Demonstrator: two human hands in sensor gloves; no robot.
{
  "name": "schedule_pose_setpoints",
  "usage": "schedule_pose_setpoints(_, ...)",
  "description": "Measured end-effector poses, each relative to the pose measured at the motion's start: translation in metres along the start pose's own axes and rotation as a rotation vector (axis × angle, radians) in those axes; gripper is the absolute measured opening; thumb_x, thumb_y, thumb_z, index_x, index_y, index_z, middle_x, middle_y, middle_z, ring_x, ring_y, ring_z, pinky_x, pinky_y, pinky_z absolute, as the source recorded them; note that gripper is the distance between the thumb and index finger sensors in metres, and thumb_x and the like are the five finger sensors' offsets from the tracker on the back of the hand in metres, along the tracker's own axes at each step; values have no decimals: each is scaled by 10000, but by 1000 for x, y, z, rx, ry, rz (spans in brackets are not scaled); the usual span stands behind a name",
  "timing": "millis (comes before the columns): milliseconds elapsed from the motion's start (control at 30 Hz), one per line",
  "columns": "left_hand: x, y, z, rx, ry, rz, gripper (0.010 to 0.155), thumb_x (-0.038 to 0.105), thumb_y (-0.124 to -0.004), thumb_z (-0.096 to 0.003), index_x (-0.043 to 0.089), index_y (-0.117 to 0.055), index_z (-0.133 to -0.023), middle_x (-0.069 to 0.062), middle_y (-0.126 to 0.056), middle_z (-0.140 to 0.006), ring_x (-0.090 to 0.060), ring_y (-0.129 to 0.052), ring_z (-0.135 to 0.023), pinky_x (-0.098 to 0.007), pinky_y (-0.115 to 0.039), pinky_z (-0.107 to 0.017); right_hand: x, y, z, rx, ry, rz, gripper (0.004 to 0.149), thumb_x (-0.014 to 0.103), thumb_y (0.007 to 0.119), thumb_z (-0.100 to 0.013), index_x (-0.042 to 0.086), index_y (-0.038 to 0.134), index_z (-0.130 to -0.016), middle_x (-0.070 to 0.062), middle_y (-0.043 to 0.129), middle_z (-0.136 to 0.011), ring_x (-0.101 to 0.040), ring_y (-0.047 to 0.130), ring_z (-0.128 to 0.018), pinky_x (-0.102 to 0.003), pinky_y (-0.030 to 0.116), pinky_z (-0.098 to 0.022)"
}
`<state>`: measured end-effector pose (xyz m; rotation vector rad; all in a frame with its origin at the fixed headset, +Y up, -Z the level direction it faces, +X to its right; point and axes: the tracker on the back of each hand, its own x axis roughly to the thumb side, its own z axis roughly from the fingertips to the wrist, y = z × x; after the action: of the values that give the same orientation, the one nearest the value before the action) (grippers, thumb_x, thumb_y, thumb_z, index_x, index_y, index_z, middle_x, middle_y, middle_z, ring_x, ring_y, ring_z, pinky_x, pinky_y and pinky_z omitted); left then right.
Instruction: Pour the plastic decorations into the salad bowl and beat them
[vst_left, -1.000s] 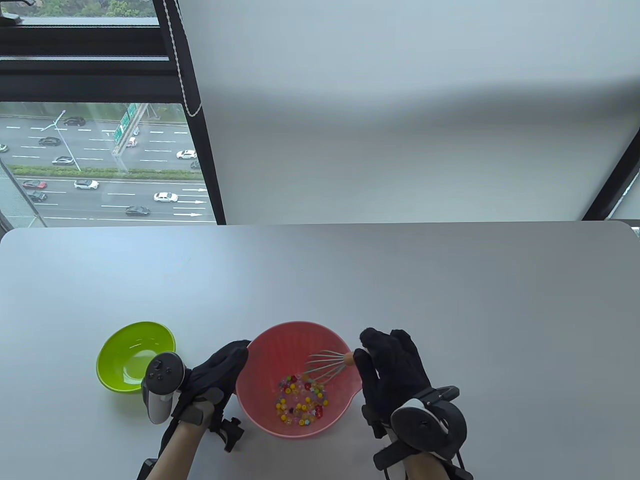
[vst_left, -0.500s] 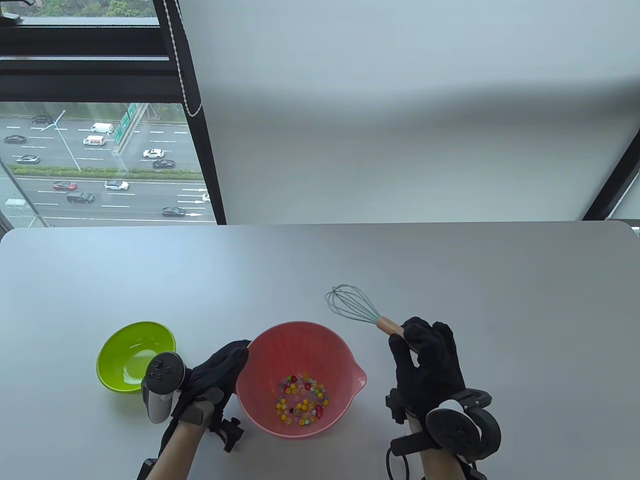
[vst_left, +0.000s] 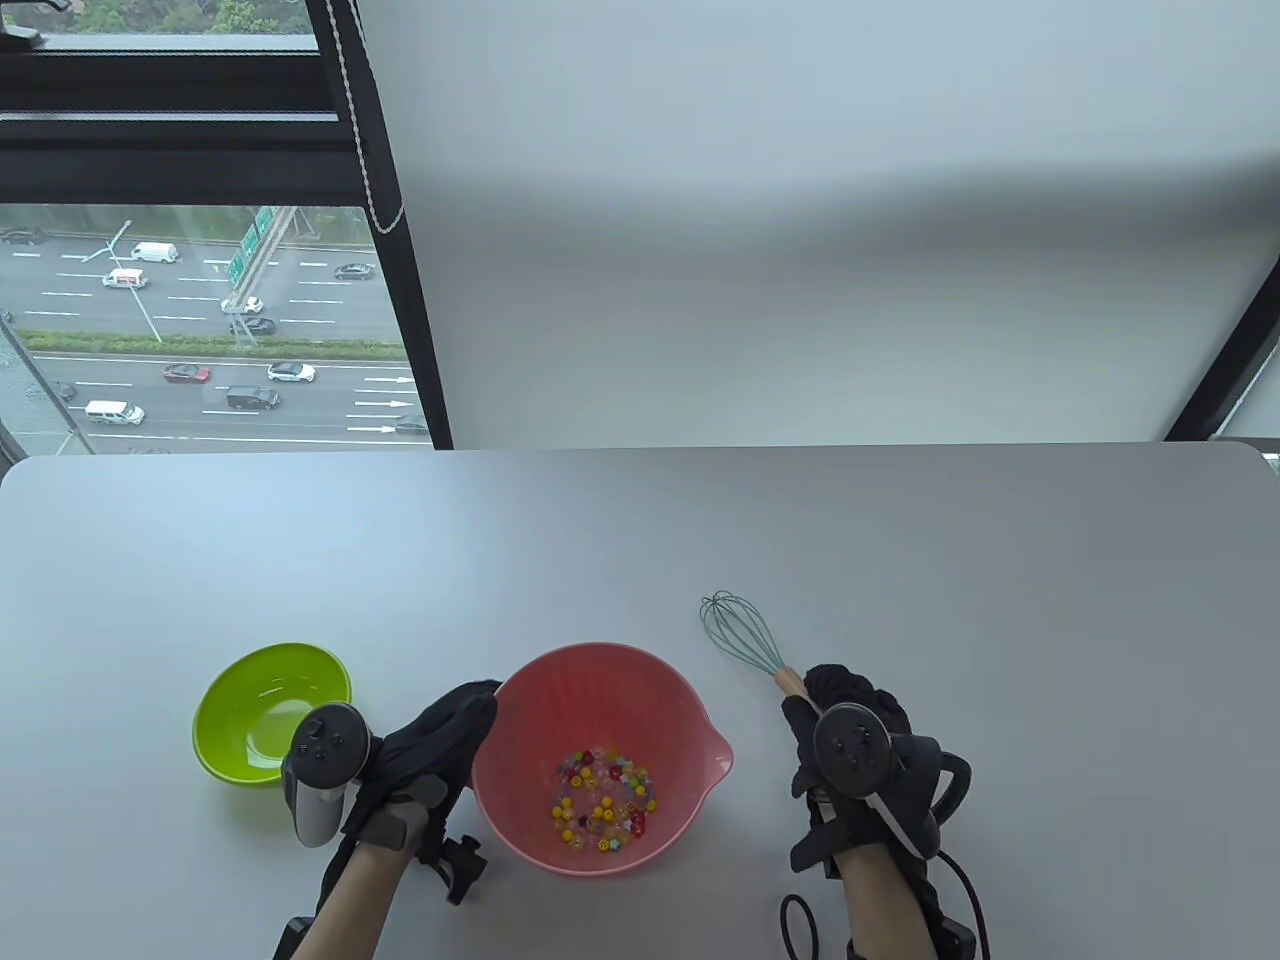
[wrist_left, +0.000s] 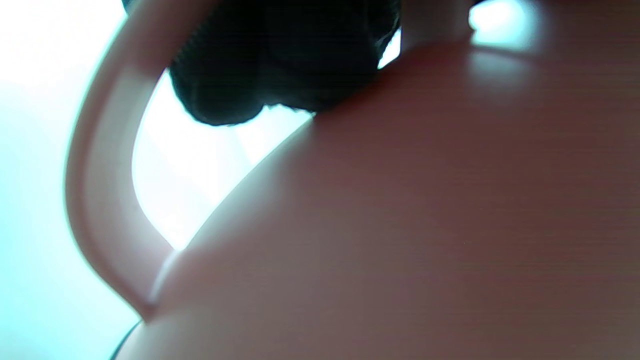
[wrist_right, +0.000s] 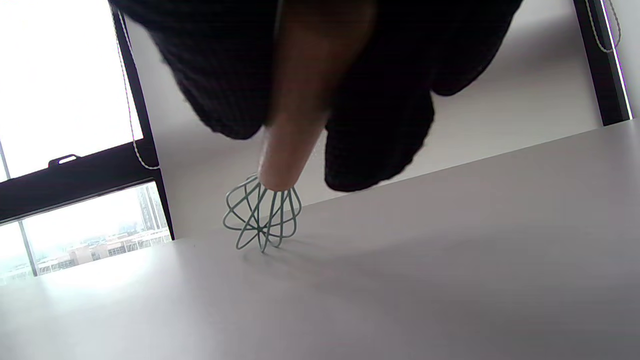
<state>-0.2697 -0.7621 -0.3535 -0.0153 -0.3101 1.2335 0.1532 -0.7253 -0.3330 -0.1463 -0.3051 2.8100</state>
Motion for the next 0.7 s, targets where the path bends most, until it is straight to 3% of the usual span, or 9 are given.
schedule_pose_setpoints(167,5,3,2,43,-14,-60,670,662,-627,-572,145,-790,-966,-71,-879,-755,-391,-804,-795,-613,-474,-744,4,14,-5,192,23,117,497,486,929,-477,237,738,-863,-7,882,-798,-184,1050,-476,-474,698,-650)
schedule_pose_setpoints(267,10,8,4,77,-28,-126,668,661,-634,-570,155,-776,-981,-92,-830,-860,-409,-742,-867,-623,-428,-754,7,26,-8,366,54,204,438,478,912,-491,250,772,-838,10,906,-777,-196,1035,-519,-489,677,-658)
schedule_pose_setpoints(367,15,14,6,123,-43,-130,665,658,-638,-572,154,-777,-982,-96,-817,-893,-418,-729,-886,-621,-411,-759,9,20,-8,369,85,183,439,471,900,-501,246,768,-853,2,897,-806,-216,1022,-554,-523,668,-655)
schedule_pose_setpoints(467,25,25,9,195,-67,-158,648,643,-648,-572,152,-798,-966,-91,-838,-908,-428,-749,-910,-612,-410,-765,6,4,-7,457,197,210,532,571,770,-546,227,752,-952,-60,860,-905,-309,975,-663,-580,638,-655)
schedule_pose_setpoints(600,42,39,13,300,-100,-312,612,605,-668,-571,151,-821,-952,-93,-855,-915,-441,-765,-920,-604,-405,-772,0,-21,-15,343,302,182,644,621,677,-558,212,670,-1056,-120,792,-1003,-446,878,-789,-647,615,-637)
schedule_pose_setpoints(667,49,43,15,346,-119,-449,590,578,-679,-570,148,-832,-944,-102,-862,-914,-446,-774,-916,-602,-400,-774,-4,-26,-19,306,340,160,691,664,600,-565,245,549,-1113,-113,662,-1100,-504,720,-914,-669,540,-670)
schedule_pose_setpoints(700,54,44,16,374,-128,-558,575,563,-686,-568,150,-840,-938,-102,-868,-912,-449,-779,-913,-603,-399,-775,-5,-26,-18,212,345,136,724,686,562,-563,264,465,-1143,-114,567,-1152,-533,623,-964,-680,479,-690)
